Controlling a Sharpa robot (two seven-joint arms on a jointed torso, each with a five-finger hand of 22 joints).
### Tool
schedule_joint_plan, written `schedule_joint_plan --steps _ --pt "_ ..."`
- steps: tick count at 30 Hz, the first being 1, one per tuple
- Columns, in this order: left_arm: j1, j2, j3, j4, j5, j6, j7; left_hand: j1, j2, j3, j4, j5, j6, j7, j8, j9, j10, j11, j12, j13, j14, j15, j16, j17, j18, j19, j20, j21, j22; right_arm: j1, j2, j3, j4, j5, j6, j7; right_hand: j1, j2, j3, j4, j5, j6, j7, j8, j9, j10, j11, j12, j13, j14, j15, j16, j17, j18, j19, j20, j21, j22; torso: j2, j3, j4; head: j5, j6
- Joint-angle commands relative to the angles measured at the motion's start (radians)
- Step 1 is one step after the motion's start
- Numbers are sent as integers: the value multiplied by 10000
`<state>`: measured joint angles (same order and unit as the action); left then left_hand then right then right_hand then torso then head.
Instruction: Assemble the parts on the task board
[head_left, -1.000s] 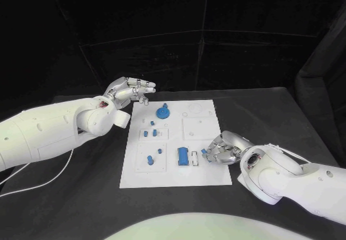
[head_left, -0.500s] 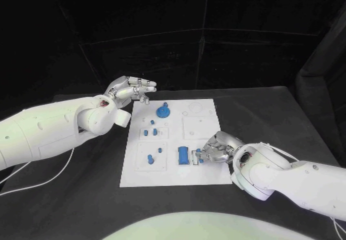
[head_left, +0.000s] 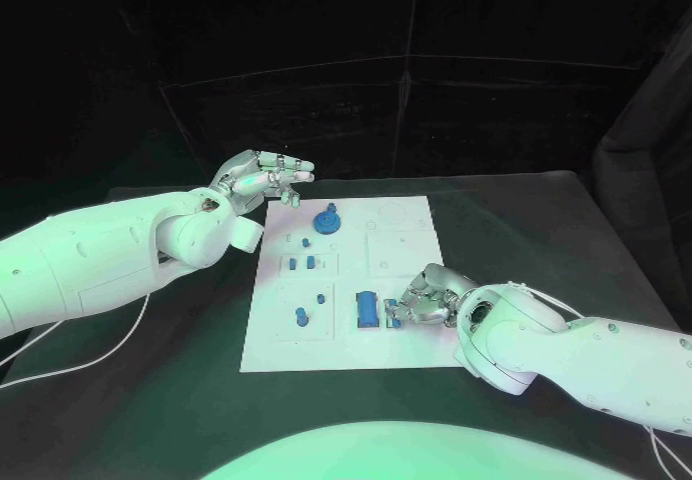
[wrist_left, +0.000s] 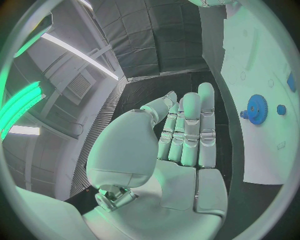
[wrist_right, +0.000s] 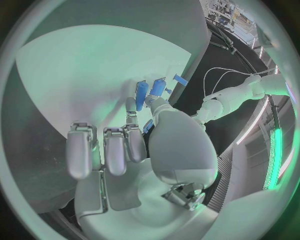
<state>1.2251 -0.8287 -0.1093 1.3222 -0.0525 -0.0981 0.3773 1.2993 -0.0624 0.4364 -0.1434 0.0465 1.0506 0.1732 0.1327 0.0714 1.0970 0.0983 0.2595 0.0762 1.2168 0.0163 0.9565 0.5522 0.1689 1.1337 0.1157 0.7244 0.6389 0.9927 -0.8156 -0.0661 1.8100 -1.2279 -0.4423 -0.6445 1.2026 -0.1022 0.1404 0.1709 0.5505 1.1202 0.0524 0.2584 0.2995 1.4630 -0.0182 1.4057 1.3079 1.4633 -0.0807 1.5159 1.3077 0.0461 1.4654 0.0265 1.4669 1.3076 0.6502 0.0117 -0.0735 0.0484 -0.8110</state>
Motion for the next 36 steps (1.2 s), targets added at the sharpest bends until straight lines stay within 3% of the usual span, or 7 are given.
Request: schedule_joint_plan --steps 1,6,14,20,26,30,36 --pt "15 3 9 22 38 129 46 -7 118 -71 13 13 37 -35 33 -3 -58 8 26 6 -76 -21 -13 -9 144 -5 -11 -64 -8 14 46 4 -14 -59 134 -69 -87 15 23 48 -77 93 -19 28 22 488 -70 60 1628 892 -82 54 1744 -75 404 -62 56 938 3 -2 -7 19 -13" --pt "15 7 9 22 38 141 34 -7 118 -71 13 13 37 -35 33 -3 -58 8 26 6 -76 -21 -13 -9 144 -5 -11 -64 -8 13 105 4 -73 -173 143 -79 -115 -15 1 44 -212 103 -23 22 46 487 -78 48 1624 892 -94 54 1744 -74 403 -78 52 934 -6 -5 -12 22 -19" --pt "16 3 9 25 38 153 20 -7 118 -71 13 13 37 -35 33 -3 -58 8 26 6 -76 -21 -13 -9 144 -5 -11 -64 -8 13 133 4 -156 -393 209 -226 -965 -185 -952 467 -3170 121 9 -45 231 492 -51 -10 1623 887 -78 37 1726 -69 390 -73 21 900 -7 -2 -2 35 -31" --pt "17 -1 9 21 38 155 12 -7 118 -71 13 13 37 -35 33 -3 -58 8 26 6 -76 -21 -13 -9 144 -5 -11 -64 -8 14 133 4 -174 -508 211 -280 -1067 -109 -1723 707 -4166 67 14 -121 387 474 -34 -70 1620 881 -65 13 1697 -59 373 -68 -13 861 -2 3 -18 42 -41" --pt "17 -2 9 18 38 164 0 -24 113 -89 19 13 31 -31 35 -5 -66 11 32 4 -79 -18 -11 -15 142 -4 -10 -72 -13 13 71 4 -66 -539 261 -181 -952 6 -1944 774 -4160 85 7 -131 460 482 -38 -57 1640 884 -66 16 1706 -61 378 -67 -9 875 -4 8 -20 26 -60" --pt "17 -5 9 12 38 168 -4 -24 113 -89 19 13 31 -31 35 -5 -66 11 32 4 -79 -18 -11 -15 142 -4 -10 -72 -13 12 -37 4 31 -545 293 -33 -258 237 -1942 435 -3452 94 1 -151 547 491 -49 -50 1660 885 -83 15 1709 -63 384 -81 -5 887 -12 9 -23 23 -51" --pt "17 -3 9 5 38 171 -6 -24 113 -89 19 13 31 -31 35 -5 -66 11 32 4 -79 -18 -11 -15 142 -4 -10 -72 -13 12 -180 4 75 -678 550 196 662 320 -1901 -275 -4216 72 34 -203 629 472 -26 -103 1649 883 -63 10 1709 -61 373 -71 -20 877 -10 2 -15 12 -36"
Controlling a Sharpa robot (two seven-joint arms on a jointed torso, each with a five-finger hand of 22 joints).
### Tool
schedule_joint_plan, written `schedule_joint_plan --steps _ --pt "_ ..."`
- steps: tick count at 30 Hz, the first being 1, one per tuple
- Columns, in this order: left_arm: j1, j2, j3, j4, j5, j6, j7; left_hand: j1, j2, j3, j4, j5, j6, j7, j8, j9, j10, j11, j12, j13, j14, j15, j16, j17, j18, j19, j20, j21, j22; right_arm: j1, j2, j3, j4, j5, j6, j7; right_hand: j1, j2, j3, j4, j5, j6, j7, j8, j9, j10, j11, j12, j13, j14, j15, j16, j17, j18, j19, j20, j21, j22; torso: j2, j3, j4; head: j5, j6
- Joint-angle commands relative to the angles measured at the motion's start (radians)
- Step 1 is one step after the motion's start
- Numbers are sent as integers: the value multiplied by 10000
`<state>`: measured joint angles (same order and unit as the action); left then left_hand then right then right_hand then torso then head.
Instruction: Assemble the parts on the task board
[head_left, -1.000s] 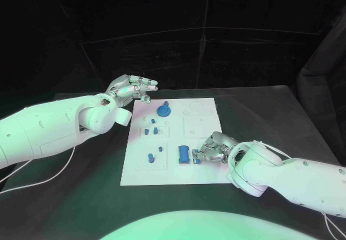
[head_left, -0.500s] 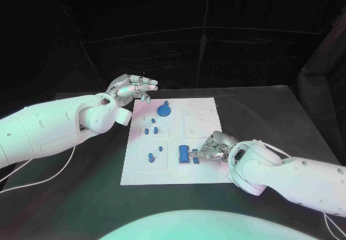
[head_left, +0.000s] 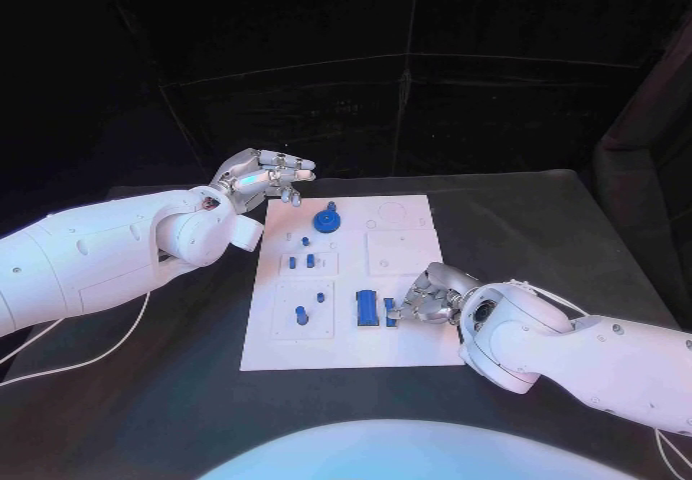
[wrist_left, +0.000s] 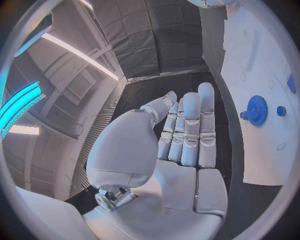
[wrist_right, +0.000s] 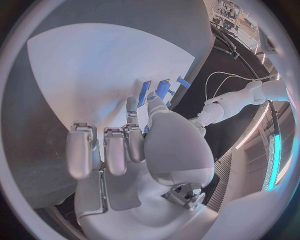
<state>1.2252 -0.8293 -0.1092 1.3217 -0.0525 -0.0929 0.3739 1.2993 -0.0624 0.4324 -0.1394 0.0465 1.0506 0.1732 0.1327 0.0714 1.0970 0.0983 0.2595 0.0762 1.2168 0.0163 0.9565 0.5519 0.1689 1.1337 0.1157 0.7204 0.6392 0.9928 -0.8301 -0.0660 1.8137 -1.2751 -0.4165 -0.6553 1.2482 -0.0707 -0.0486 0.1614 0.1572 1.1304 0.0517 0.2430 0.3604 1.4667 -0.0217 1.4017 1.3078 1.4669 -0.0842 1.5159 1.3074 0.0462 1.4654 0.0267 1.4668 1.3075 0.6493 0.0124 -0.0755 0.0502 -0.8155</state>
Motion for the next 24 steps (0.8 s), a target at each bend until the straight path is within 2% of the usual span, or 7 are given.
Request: schedule_joint_plan --steps 1,4,8,17,24 --pt "16 4 9 8 38 118 29 -24 113 -49 -21 13 31 -31 36 -5 -67 11 32 3 -79 -18 -11 -12 142 -4 -10 -33 -16 12 -43 3 31 -256 330 329 305 2 -14 -268 -385 -31 41 -57 30 432 11 -71 1648 848 -26 12 1716 -62 373 -68 -20 880 -3 -5 2 -18 13" --pt "15 8 9 6 38 119 30 -24 113 -49 -21 13 31 -31 36 -5 -67 11 32 3 -79 -18 -11 -12 142 -4 -10 -33 -16 11 -25 3 -20 -411 378 358 467 31 -19 -426 -528 -24 43 -72 52 432 14 -72 1653 848 -20 12 1719 -63 373 -62 -18 887 0 -4 8 -21 20" --pt "15 18 9 3 38 123 31 -28 116 -55 -19 13 27 -32 37 -6 -72 11 35 2 -81 -17 -11 -16 141 -3 -9 -38 -20 10 98 3 -159 -613 338 309 562 121 -4 -523 -495 9 32 -73 74 436 6 -66 1660 850 -22 17 1729 -66 378 -59 -12 900 13 5 16 -16 16" --pt "15 11 9 6 38 124 29 -28 116 -55 -19 13 27 -32 37 -6 -72 11 35 2 -81 -17 -11 -16 141 -3 -9 -38 -20 7 328 1 -403 -829 216 143 360 259 -173 -541 113 84 3 -90 141 450 -20 -56 1679 852 -42 16 1733 -69 386 -73 -3 920 9 -6 10 -20 1" --pt "15 0 9 9 38 124 28 -28 116 -55 -19 13 27 -32 37 -6 -72 11 35 2 -81 -17 -11 -16 141 -3 -9 -38 -20 7 261 1 -362 -908 174 155 273 212 -300 -559 405 92 -6 -112 172 452 -27 -62 1683 851 -50 10 1728 -68 386 -82 -6 919 -6 -5 2 -17 -12"
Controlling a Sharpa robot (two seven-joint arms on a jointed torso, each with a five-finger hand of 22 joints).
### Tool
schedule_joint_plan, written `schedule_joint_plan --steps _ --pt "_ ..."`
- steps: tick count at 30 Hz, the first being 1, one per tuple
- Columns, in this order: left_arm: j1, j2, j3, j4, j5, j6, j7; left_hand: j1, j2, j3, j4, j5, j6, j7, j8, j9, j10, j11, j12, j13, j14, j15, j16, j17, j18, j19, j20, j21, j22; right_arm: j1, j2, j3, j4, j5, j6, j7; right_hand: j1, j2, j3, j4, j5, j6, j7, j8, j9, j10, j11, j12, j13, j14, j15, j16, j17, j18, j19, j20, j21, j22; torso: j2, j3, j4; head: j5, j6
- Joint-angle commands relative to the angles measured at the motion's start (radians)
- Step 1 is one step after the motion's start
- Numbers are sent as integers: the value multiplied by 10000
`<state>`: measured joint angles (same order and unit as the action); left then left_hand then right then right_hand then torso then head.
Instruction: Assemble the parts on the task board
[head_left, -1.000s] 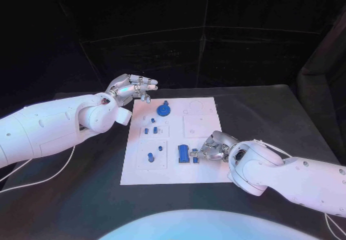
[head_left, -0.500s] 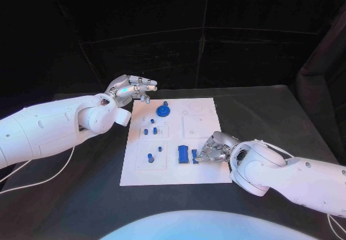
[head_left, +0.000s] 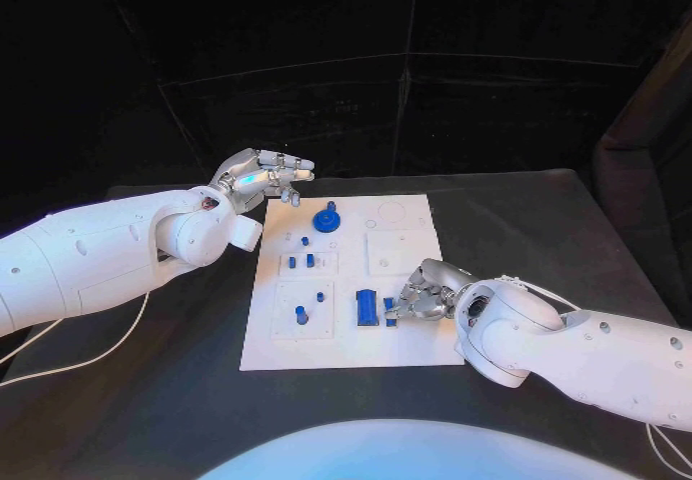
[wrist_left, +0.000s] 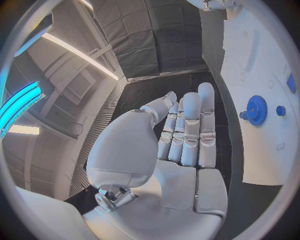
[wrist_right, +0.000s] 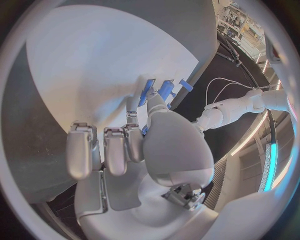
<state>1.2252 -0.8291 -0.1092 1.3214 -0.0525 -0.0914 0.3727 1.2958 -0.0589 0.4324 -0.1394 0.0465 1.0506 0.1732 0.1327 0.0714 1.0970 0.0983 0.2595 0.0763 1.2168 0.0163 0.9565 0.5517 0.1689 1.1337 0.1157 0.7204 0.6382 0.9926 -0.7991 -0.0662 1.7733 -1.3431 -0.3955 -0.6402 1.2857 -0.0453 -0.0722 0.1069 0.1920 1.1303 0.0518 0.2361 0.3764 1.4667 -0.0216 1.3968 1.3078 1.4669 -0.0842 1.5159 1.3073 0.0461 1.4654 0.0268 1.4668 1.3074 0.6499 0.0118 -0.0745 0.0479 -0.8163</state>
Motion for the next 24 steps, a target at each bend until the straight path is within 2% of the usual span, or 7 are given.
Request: schedule_joint_plan --steps 1,7,14,18,20,23,24 --pt "15 -4 9 11 39 107 39 7 81 -55 -19 13 27 -32 37 -6 -72 11 35 2 -81 -17 -11 -14 141 -3 -9 -38 -10 10 -71 2 61 -239 -60 32 -103 -61 -78 -23 65 93 -6 -44 15 452 -27 -16 1683 851 -51 10 1727 -66 384 -83 -10 915 -19 2 -12 8 3" --pt "15 -8 8 3 39 99 42 7 81 -55 -19 13 27 -32 37 -6 -72 11 35 2 -81 -17 -11 -14 141 -3 -9 -38 -10 11 -262 3 232 175 -625 874 -563 -221 -411 199 89 1 50 -114 28 419 19 -113 1639 837 -19 -33 1661 -50 352 -65 -61 840 -25 2 -1 -21 73" --pt "14 40 6 -42 299 -41 117 -24 63 -93 -11 11 12 -31 40 -9 -90 16 44 -2 -101 -11 -16 -29 137 -12 -4 -61 -24 73 -513 11 35 2673 -1444 4466 -370 -26 -685 195 29 -935 385 -674 -170 -649 306 -2698 268 493 206 -945 341 268 -324 118 -1085 -648 -146 -70 8 -121 395" --pt "9 111 0 -139 577 -120 316 -217 -35 -326 90 19 3 -59 81 -11 -101 25 100 -17 -691 45 -575 -328 124 -455 55 -502 -261 376 -440 17 -705 5727 -1208 6682 608 384 -545 -236 65 -1287 679 -994 -410 -3456 557 -8474 -3177 -1371 496 -5282 -4482 1279 -3119 365 -5458 -5959 -311 -142 -10 -156 687" --pt "3 150 -13 -207 717 -144 445 -304 -51 -421 163 23 21 -68 108 -13 -91 46 55 -61 -1244 113 -1333 -718 107 -947 117 -1000 -539 553 -333 19 -1157 7089 -875 7488 1054 617 -413 -363 -96 -1467 871 -1173 -555 -4378 867 -9894 -4338 -2781 776 -7832 -6431 1261 -4119 630 -6959 -7065 -402 -171 -29 -179 812" --pt "-21 228 -35 -332 963 -168 667 -397 -132 -512 256 29 -42 -46 51 -38 -30 113 -214 -141 -1832 300 -3003 -1575 83 -1744 298 -1986 -1152 799 -129 39 -1898 8760 -352 8477 1401 664 -501 -468 -287 -1530 1228 -1484 -922 -4443 1382 -11567 -6593 -3553 1283 -10383 -7902 1294 -4942 1139 -9080 -8447 -475 -182 -39 -213 1064" --pt "-40 274 -41 -394 1039 -175 747 -389 -110 -533 288 0 -23 -60 44 -36 25 125 -329 -139 -1774 367 -3498 -1838 99 -1791 370 -2237 -1351 868 -22 74 -2194 9221 -194 8777 1573 671 -476 -567 -257 -1527 1180 -1540 -994 -4585 1348 -11847 -6975 -4045 1467 -10970 -8237 1243 -5161 1267 -9470 -8692 -498 -180 -40 -234 1143"
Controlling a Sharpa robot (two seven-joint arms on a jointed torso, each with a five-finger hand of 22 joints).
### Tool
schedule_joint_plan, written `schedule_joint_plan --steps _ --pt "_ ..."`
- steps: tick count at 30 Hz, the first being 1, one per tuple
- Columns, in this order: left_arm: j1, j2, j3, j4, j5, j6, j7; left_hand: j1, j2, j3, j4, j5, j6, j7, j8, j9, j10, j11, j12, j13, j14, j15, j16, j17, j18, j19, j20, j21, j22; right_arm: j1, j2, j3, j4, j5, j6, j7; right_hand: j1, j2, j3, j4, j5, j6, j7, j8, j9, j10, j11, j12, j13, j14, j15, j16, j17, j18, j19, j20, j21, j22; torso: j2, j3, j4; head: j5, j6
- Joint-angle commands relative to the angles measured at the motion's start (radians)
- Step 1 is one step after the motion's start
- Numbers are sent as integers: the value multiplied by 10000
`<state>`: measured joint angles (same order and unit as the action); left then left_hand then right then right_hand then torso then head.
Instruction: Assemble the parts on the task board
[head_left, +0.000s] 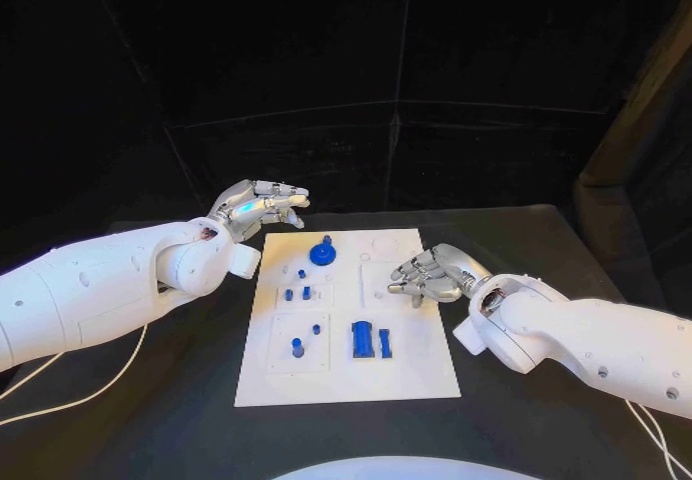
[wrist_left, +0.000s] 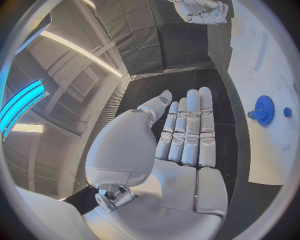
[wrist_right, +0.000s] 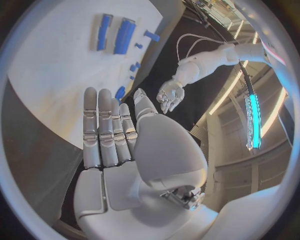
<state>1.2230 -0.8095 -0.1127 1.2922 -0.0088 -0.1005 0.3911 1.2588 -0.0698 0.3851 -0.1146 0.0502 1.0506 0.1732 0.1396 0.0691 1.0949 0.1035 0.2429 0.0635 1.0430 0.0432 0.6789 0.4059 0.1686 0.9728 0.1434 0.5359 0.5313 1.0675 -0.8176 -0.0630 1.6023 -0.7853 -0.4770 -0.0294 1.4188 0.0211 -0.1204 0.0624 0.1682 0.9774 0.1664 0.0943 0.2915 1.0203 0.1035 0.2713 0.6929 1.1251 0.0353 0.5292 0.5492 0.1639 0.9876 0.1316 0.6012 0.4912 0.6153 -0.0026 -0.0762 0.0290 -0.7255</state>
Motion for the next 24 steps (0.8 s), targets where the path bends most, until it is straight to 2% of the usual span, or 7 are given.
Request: schedule_joint_plan --steps 1,5,16,17,21,22,24 --pt "-37 123 -10 -160 663 -92 627 -90 -6 -104 102 -42 -13 -55 -34 -12 60 115 -244 -15 -178 175 -1079 -550 66 -313 168 -599 -424 163 260 85 -730 3962 735 2888 325 14 -7 -185 -44 -53 47 -222 -254 -215 189 -884 -1276 -1105 471 -1740 -1058 9 -723 367 -1325 -842 -190 -39 -20 -56 373" --pt "-210 429 -18 -525 1029 -270 945 -92 -6 -232 226 -30 -103 35 -217 -28 36 311 -784 -16 -909 661 -2831 -1449 -68 -1664 619 -2167 -1450 314 857 340 -2106 4929 1245 3792 380 186 -174 -650 -92 -70 -87 -290 -1067 346 433 -1917 -3855 -810 784 -3689 -3044 200 -385 900 -3217 -2298 -364 -14 25 -75 664" --pt "-590 1092 -19 -1233 1630 -1121 1362 5 -22 -848 376 -33 -430 -95 -695 -32 -432 719 -1721 -10 -1229 1134 -4558 -2467 147 -2571 1320 -3646 -2641 408 2093 665 -4547 5473 1982 4469 -18 567 -285 -1485 -46 -49 -120 -319 -2174 501 546 -2083 -6159 133 792 -4659 -4735 221 659 875 -4756 -3642 -491 68 103 -7 1207" --pt "-572 1005 -28 -1127 1105 -572 825 -3803 698 -1710 1146 -502 -3429 -546 -1396 -691 -3571 182 -2429 -635 -3997 623 -5173 -2911 -503 -4710 467 -4127 -3406 384 1982 637 -4294 4796 1321 3735 -4253 -211 157 -624 -558 -3005 -568 -943 -2915 -2759 65 -2713 -6929 -3350 457 -5292 -5492 -386 -2573 232 -5102 -3990 -425 29 52 -53 1110" --pt "-620 975 20 -964 1063 -828 845 -4922 698 -2005 1146 -502 -4367 -727 -1396 -691 -4541 35 -2429 -635 -4824 520 -5417 -3084 -503 -5368 244 -4308 -3678 350 1885 637 -4055 4980 1065 3840 -5483 -211 294 -624 -675 -3809 -711 -943 -2915 -3635 -66 -2713 -6929 -4270 352 -5292 -5492 -393 -3419 32 -5237 -4125 -477 28 180 -96 1136" --pt "-641 963 41 -894 1045 -938 853 -5220 698 -2077 1146 -502 -4603 -762 -1396 -691 -4790 -8 -2429 -635 -5043 481 -5475 -3121 -560 -5535 183 -4349 -3742 336 1843 637 -3952 5059 955 3886 -5814 -211 335 -624 -716 -4035 -742 -943 -2915 -3886 -101 -2713 -6929 -4537 -353 -5292 -5492 -452 -3666 -19 -5263 -4157 -499 28 235 -114 1147" --pt "-694 930 94 -717 998 -1216 874 -5781 698 -2212 1146 -502 -5054 -838 -1396 -691 -5259 -87 -2429 -635 -5454 411 -5576 -3194 -662 -5856 56 -4423 -3862 299 1738 636 -3692 5259 677 4001 -6439 -211 412 -624 -790 -4463 -811 -943 -2915 -4359 -171 -2713 -6929 -5038 -353 -5292 -5492 -557 -4130 -116 -6012 -4912 -555 27 375 -161 1176"
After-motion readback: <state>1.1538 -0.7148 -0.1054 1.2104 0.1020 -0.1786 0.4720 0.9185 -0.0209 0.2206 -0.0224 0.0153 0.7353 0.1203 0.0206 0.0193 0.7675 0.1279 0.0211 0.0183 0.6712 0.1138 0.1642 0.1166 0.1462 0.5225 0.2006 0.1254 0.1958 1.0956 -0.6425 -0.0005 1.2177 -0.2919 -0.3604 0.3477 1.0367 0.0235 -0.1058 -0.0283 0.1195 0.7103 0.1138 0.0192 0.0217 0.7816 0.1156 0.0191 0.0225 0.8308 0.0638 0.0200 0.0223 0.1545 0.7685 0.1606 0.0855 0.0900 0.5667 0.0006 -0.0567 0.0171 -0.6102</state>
